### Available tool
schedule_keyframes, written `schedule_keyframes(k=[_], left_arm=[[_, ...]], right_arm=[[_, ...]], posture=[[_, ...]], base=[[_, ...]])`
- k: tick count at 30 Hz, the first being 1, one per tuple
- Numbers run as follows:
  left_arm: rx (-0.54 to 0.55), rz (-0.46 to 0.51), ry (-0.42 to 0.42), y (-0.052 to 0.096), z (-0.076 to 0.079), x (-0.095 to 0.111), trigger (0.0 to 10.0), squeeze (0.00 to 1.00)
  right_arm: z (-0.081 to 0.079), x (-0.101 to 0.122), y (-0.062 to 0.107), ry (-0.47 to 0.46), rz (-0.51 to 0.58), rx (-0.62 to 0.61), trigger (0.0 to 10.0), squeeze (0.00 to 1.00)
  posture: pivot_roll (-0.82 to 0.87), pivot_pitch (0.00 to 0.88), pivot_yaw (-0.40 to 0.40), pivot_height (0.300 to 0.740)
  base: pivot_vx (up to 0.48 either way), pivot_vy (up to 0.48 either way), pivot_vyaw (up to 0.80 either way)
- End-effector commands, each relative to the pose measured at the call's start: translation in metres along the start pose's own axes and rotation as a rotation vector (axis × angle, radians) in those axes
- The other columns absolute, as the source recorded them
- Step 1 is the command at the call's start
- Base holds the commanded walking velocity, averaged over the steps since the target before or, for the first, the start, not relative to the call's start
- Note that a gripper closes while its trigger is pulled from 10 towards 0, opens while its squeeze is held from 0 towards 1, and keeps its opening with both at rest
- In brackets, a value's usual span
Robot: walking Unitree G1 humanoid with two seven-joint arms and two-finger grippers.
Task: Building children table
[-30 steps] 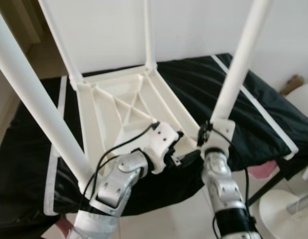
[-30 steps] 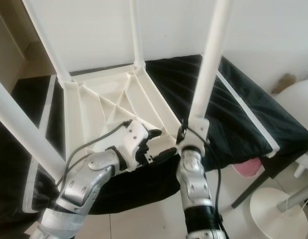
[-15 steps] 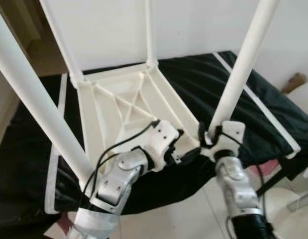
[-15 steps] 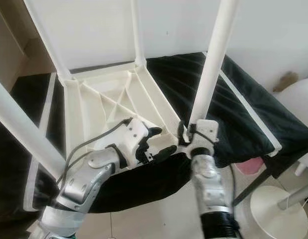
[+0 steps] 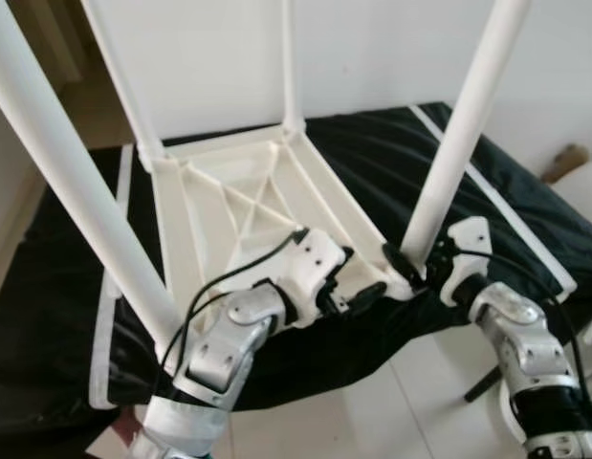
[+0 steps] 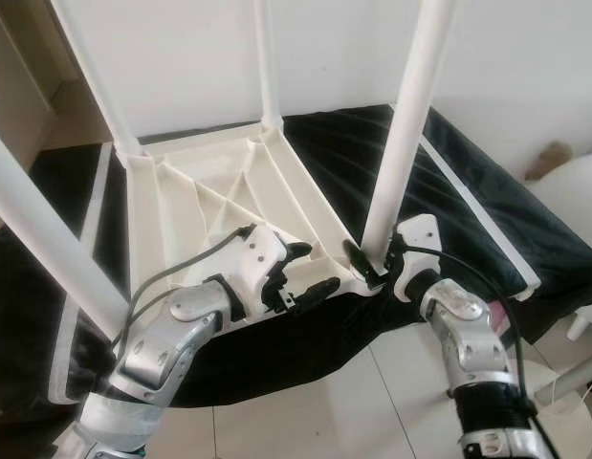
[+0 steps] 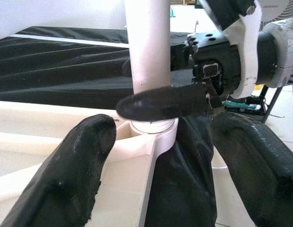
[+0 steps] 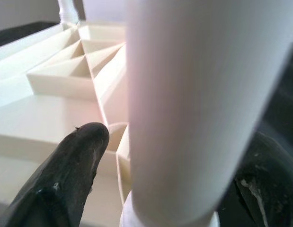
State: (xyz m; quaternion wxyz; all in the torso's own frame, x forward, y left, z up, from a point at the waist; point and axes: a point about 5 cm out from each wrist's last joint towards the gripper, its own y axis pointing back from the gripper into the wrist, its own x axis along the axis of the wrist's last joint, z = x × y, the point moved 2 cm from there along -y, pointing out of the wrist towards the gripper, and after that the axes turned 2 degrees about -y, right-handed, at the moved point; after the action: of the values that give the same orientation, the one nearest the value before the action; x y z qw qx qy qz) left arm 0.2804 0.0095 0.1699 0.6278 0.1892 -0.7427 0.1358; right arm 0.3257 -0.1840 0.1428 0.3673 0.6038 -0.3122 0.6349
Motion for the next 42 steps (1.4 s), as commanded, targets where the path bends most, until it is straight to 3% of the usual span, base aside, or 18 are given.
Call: schedule_keyframes(k=[1, 5, 6, 13, 19, 20, 21, 22, 34, 37, 42], left_arm=[[0.010, -0.001, -0.020, -0.001, -0.003, 0.001, 10.0, 0.00], [0.008, 0.002, -0.023, -0.002, -0.003, 0.002, 10.0, 0.00], [0.008, 0.001, -0.024, -0.001, -0.003, 0.002, 10.0, 0.00], [0.014, -0.002, -0.022, 0.001, -0.004, 0.001, 10.0, 0.00], [0.007, -0.005, -0.020, 0.001, -0.001, 0.000, 10.0, 0.00], [0.005, -0.005, -0.020, 0.000, -0.001, 0.000, 10.0, 0.00], [0.003, -0.005, -0.020, 0.000, -0.001, 0.000, 10.0, 0.00], [0.001, -0.006, -0.020, 0.000, -0.001, 0.000, 10.0, 0.00], [-0.011, -0.010, -0.013, 0.001, 0.002, -0.001, 10.0, 0.00], [-0.019, -0.015, -0.007, 0.003, 0.003, -0.002, 10.0, 0.00], [-0.019, -0.020, -0.001, 0.004, 0.004, -0.003, 10.0, 0.00]], right_arm=[[0.002, 0.002, -0.004, 0.034, -0.034, 0.067, 10.0, 0.00], [0.006, 0.002, -0.007, 0.085, -0.068, 0.107, 10.0, 0.00], [0.007, 0.000, -0.006, 0.126, -0.096, 0.130, 0.0, 0.00], [0.013, -0.005, -0.004, 0.133, -0.141, 0.136, 0.0, 0.00], [0.014, -0.010, 0.001, 0.087, -0.157, 0.126, 0.0, 0.00], [0.015, -0.011, 0.002, 0.077, -0.161, 0.107, 2.0, 0.00], [0.016, -0.012, 0.002, 0.073, -0.163, 0.095, 2.0, 0.00], [0.017, -0.014, 0.002, 0.067, -0.167, 0.076, 10.0, 0.00], [0.013, -0.018, -0.001, 0.017, -0.129, -0.076, 10.0, 0.00], [-0.002, -0.019, -0.002, -0.001, -0.106, -0.132, 10.0, 0.00], [-0.011, -0.022, -0.001, -0.042, -0.094, -0.213, 10.0, 0.00]], posture=[[-0.05, 0.000, 0.041, 0.740], [-0.05, 0.000, 0.039, 0.740], [-0.04, 0.000, 0.036, 0.740], [-0.04, 0.000, 0.033, 0.740], [-0.04, 0.000, 0.037, 0.740], [-0.05, 0.000, 0.044, 0.740], [-0.05, 0.000, 0.044, 0.740], [-0.05, 0.000, 0.044, 0.740], [-0.06, 0.000, 0.057, 0.740], [-0.06, 0.000, 0.061, 0.740], [-0.07, 0.000, 0.065, 0.740]], base=[[0.000, 0.000, 0.00], [0.000, 0.000, 0.00], [0.000, 0.000, 0.00], [0.000, 0.000, 0.00], [0.000, 0.000, 0.00], [0.000, 0.000, 0.00], [0.000, 0.000, 0.00], [0.000, 0.000, 0.00], [0.000, 0.000, 0.00], [0.000, 0.000, 0.00], [0.000, 0.000, 0.00]])
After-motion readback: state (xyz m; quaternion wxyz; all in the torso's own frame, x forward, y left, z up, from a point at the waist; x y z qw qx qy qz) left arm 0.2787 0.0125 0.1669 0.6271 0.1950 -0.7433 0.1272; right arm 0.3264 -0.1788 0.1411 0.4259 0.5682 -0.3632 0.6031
